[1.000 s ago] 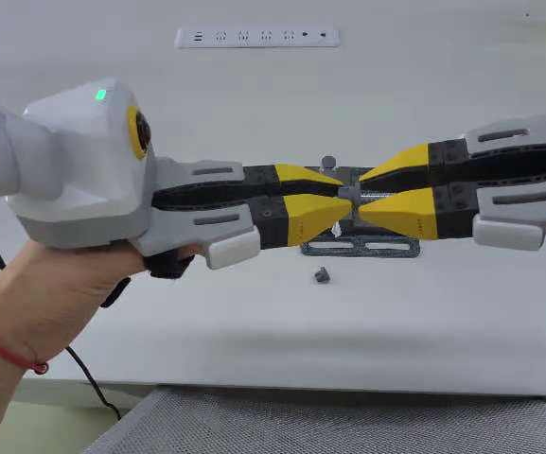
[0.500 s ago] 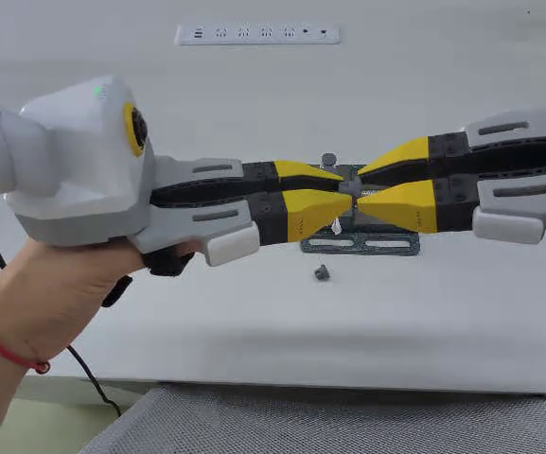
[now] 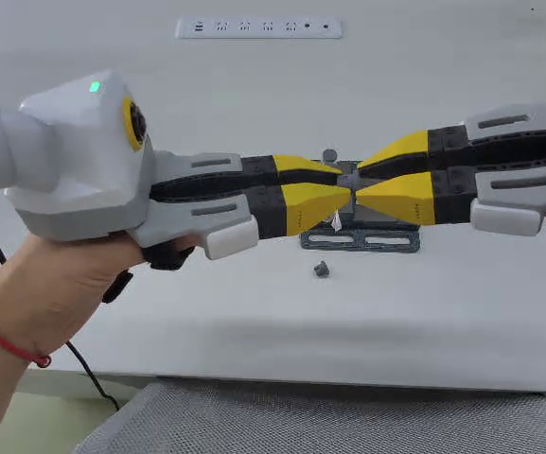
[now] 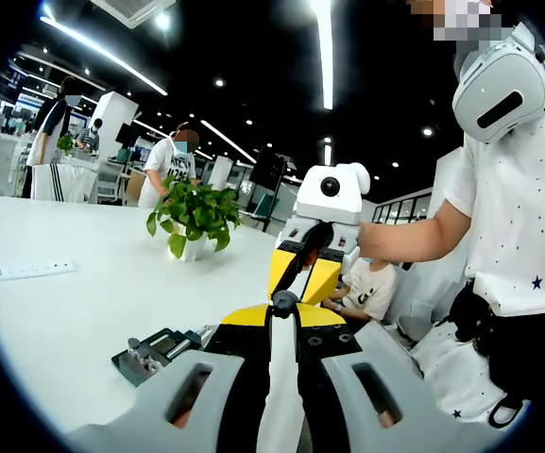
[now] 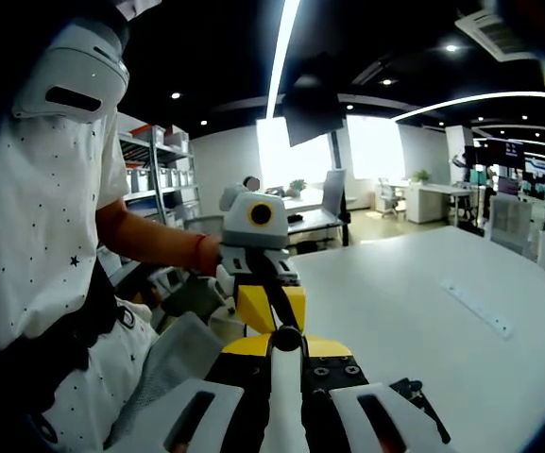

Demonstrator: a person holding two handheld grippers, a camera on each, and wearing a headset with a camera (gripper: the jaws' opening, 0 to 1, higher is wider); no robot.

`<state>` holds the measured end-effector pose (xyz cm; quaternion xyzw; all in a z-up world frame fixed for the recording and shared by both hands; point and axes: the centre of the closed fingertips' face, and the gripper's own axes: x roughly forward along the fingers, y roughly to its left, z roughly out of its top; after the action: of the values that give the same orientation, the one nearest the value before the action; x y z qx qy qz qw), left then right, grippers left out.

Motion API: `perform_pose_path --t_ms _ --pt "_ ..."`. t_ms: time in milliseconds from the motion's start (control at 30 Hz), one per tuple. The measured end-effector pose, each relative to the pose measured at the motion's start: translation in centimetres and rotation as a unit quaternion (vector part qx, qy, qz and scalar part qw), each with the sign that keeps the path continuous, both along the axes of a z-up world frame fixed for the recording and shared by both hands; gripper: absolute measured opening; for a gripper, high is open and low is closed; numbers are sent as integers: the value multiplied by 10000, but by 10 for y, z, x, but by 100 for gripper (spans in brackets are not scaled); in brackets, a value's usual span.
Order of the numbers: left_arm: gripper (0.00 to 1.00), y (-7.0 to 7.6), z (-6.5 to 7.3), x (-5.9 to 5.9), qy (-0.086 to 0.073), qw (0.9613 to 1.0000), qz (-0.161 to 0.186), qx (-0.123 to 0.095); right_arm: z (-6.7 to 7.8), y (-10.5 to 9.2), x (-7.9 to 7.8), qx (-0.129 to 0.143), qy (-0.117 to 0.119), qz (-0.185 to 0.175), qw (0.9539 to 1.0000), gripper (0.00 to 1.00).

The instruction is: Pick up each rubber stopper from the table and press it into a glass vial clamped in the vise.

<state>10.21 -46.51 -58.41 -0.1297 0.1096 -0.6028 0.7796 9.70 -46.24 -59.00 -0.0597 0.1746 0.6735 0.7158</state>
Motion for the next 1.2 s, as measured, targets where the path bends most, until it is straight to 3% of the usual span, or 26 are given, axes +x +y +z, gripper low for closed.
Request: perform_pose_path --t_ms 700,1033,1200 --pt "6 10 -16 5 -75 9995 216 224 -9 4 10 -161 194 71 9997 6" --pt "13 25 -40 12 -149 9967 441 661 -26 -6 35 -633 192 -89 9978 6" --pt "20 30 -50 15 -177 9946 531 870 -43 -10 52 -1114 154 -210 9934 6"
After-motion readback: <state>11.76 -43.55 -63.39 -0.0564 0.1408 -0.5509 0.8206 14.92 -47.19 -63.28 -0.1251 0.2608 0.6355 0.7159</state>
